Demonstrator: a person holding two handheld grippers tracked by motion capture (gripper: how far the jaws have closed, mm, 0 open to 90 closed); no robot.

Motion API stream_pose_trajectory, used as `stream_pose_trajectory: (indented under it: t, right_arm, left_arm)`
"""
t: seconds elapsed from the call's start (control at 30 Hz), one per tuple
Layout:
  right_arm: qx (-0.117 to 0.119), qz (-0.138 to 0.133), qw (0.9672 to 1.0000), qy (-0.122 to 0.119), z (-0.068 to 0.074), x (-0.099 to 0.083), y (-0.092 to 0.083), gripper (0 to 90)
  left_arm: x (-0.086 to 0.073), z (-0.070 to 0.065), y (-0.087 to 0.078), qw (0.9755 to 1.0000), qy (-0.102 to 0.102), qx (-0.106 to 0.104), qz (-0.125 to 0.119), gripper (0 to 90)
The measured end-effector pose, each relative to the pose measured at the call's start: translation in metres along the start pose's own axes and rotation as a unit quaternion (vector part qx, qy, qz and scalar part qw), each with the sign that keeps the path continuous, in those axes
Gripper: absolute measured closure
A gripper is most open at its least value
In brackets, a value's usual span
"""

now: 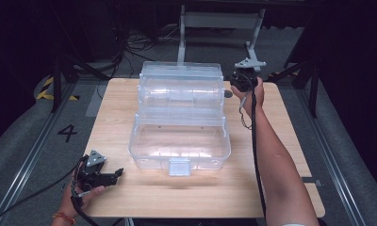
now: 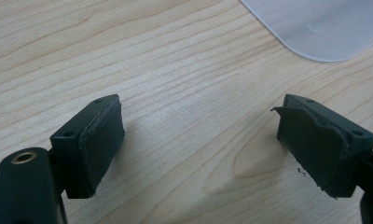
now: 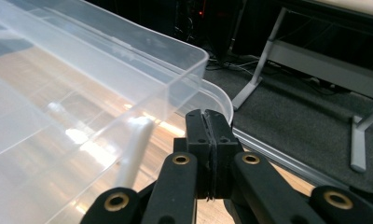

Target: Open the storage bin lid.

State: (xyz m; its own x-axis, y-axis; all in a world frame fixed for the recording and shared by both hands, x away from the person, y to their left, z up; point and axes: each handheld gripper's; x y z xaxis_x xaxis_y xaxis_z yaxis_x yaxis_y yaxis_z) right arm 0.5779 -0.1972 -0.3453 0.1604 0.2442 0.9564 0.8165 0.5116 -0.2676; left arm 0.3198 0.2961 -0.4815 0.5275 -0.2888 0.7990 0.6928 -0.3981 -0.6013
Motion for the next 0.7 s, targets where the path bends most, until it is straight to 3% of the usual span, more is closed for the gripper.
stream_pose_trajectory:
  t: [0.5, 0.7]
  right_arm:
    - [0.025, 0.000, 0.9987, -0.045, 0.016, 0.002, -0.027, 88.8]
    - [0.034, 0.006, 0.9981, -0.051, 0.021, -0.001, -0.037, 88.7]
  left_arm:
    - [0.000, 0.000, 0.000, 1.0000, 0.000, 0.001, 0.001, 15.1]
    - [0.000, 0.000, 0.000, 1.0000, 0.000, 0.001, 0.000, 15.1]
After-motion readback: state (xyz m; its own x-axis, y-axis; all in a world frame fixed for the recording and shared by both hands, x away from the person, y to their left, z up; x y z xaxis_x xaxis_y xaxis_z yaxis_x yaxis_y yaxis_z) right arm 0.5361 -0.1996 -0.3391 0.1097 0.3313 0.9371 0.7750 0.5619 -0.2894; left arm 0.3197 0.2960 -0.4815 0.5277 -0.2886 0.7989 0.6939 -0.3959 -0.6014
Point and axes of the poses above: each handheld gripper's, and its own axes: y roughly forward along the jaws, x roughly out of its top, z roughly to its left, and after that the axes turned 10 degrees about -z, right-handed
